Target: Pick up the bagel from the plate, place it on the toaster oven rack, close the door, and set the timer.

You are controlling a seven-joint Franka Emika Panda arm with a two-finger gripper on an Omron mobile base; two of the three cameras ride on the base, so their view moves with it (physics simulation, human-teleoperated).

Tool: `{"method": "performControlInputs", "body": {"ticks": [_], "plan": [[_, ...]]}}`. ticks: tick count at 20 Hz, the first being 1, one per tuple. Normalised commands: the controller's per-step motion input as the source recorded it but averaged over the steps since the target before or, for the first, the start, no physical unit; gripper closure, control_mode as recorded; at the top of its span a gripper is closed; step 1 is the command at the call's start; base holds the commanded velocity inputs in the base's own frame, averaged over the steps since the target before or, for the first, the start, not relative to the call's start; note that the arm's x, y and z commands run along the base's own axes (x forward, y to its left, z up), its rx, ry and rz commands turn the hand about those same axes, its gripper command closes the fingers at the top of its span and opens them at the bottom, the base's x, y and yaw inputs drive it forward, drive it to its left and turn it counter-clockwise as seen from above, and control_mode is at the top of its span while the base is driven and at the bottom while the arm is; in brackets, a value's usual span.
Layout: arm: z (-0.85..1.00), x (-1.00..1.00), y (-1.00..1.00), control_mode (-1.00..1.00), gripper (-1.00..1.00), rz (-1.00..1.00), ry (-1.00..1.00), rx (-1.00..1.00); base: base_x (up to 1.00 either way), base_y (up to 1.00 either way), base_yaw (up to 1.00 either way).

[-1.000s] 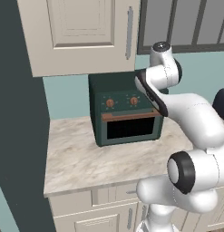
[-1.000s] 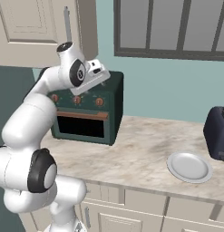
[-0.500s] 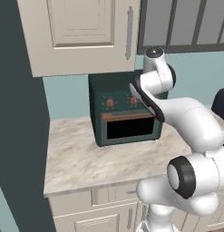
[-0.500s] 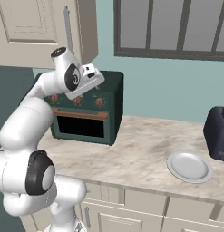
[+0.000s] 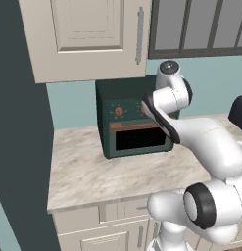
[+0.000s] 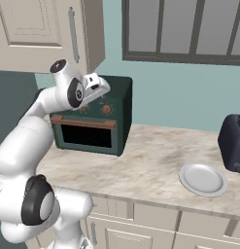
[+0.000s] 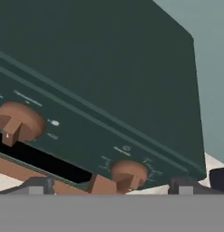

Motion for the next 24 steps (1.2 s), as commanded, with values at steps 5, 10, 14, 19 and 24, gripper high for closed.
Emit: {"method": "performControlInputs", "body": {"ticks": [5,10,14,19,24], "plan": [[-0.18,-0.19,0.0,-1.0,-1.0,0.0,-0.16,0.0,0.0,0.0,0.0],[-0.03,-0.04,0.0,-1.0,-1.0,0.0,-0.12,0.0,0.0,0.0,0.0],[-0.01,0.0,0.0,-1.0,-1.0,0.0,-0.07,0.0,0.0,0.0,0.0],[-0.03,0.0,0.0,-1.0,-1.0,0.0,-0.04,0.0,0.0,0.0,0.0],[-0.03,0.0,0.0,-1.0,-1.0,0.0,-0.02,0.0,0.0,0.0,0.0]]}}
